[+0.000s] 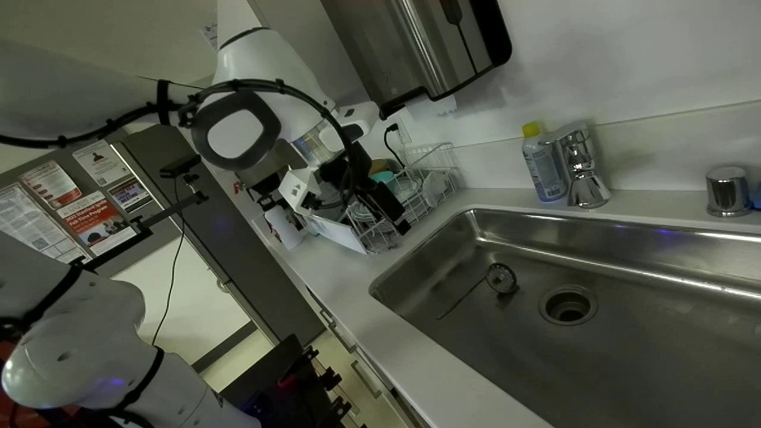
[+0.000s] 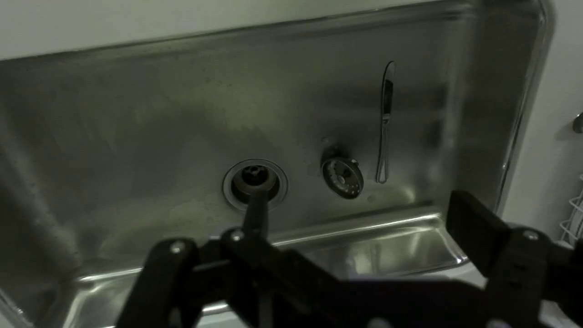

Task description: Take the blue bowl out of the dish rack and put it in the sink

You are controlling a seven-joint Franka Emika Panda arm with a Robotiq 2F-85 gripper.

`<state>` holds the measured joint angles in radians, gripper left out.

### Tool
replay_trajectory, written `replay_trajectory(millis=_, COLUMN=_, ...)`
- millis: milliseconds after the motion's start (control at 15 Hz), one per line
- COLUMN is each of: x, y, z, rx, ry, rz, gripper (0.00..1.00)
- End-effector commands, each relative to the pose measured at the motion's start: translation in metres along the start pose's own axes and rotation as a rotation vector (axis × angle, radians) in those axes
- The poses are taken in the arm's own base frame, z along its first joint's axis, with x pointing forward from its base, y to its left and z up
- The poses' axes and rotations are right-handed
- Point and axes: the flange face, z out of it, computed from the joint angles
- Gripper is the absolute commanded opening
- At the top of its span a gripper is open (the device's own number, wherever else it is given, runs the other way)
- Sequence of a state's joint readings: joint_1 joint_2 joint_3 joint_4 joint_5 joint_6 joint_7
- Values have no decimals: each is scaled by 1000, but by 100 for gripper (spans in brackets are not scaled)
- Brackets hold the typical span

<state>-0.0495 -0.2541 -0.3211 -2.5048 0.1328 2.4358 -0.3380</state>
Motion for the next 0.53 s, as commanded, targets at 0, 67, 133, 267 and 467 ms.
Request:
replay_trajectory(millis=0, x=8, y=-29, z=0, rx=13, ry=17, rz=-53, gripper=100)
replay_trajectory(millis=67, x=11, y=-47, z=2, rx=22, ry=24, rz=-84, gripper=100)
replay_trajectory(millis=133, x=12, y=-64, z=3, rx=42, ry=29, rz=-106, gripper=100)
replay_trajectory(millis=267, x=16, y=-101, z=4, rx=78, ry=43, rz=-140, gripper=100)
replay_trajectory(millis=467, x=21, y=-153, z=5, rx=146, ry=78, rz=-145, gripper=100)
